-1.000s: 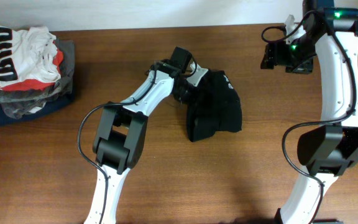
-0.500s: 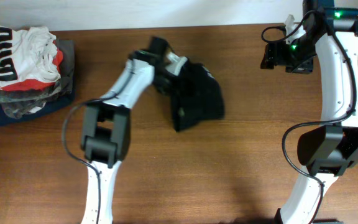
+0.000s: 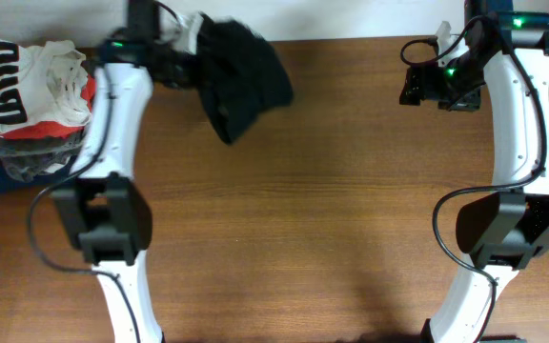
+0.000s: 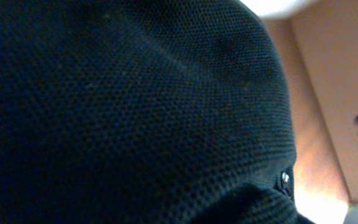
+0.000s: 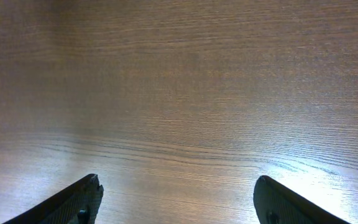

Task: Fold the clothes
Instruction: 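Lift the folded black shirt with the left gripper onto the clothes stack, then lower the shirt onto the stack top and open the left gripper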

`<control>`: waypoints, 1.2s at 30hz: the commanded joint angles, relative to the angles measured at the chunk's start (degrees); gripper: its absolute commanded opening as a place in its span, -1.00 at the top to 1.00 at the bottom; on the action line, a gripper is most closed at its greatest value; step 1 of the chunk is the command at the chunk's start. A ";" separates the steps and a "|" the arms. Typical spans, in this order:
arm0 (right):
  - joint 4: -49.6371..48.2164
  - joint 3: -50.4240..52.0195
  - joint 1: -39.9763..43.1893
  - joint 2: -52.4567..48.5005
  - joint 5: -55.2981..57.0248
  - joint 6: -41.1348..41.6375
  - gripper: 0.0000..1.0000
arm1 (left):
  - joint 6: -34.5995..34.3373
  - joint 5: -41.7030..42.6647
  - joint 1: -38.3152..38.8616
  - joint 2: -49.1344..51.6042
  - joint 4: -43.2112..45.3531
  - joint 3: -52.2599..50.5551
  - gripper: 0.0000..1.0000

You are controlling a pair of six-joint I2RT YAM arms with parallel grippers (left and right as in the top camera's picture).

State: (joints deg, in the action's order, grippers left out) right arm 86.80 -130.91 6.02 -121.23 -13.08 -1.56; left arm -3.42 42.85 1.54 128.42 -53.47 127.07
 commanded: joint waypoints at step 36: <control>4.00 -0.13 -0.07 -0.90 -1.49 -0.13 -0.65 | -43.08 -19.93 -32.20 -2.78 17.99 2.29 0.99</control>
State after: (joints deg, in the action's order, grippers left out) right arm 90.39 -130.91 6.02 -121.23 -13.61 -1.54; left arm -39.13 24.51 -30.46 124.44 -36.93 128.38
